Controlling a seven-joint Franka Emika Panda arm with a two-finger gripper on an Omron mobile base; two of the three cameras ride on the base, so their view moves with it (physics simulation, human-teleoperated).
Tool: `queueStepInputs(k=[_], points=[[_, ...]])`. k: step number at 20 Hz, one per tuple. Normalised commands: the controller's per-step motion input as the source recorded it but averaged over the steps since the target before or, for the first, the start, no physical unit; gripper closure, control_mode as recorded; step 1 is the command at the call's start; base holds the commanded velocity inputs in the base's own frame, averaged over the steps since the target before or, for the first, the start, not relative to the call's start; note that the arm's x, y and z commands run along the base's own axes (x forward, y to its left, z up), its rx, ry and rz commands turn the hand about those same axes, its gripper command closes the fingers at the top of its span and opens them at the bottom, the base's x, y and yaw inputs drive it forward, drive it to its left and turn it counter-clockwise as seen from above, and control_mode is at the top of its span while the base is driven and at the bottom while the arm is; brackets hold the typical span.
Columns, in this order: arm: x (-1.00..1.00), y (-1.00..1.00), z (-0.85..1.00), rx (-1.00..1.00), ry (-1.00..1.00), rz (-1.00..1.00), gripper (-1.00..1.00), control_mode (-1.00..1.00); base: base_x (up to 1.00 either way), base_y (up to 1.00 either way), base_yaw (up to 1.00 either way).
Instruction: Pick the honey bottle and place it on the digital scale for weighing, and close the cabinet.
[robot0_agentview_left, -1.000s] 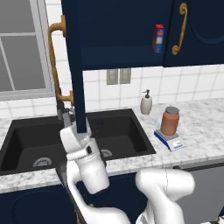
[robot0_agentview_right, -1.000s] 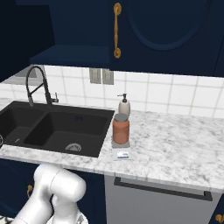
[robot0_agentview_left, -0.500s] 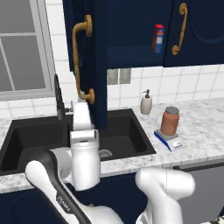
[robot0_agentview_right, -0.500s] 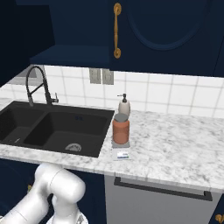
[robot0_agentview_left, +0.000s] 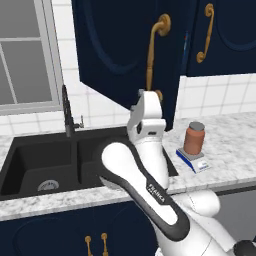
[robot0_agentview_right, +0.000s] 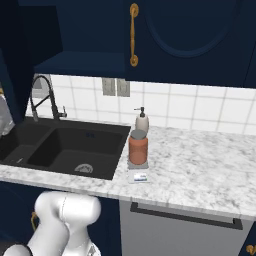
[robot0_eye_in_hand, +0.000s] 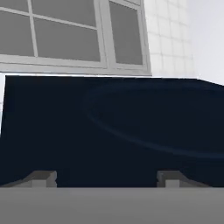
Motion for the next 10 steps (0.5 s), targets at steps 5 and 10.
queueStepInputs(k=[5,10], points=[[0.77,-0.09,0.34,-0.04,0.27,-0.2,-1.0,-1.0,0.0,0.0,0.0],[0.9,0.21,0.03,-0.24,-0.11,-0.36,-1.0,-1.0,0.0,0.0,0.0]])
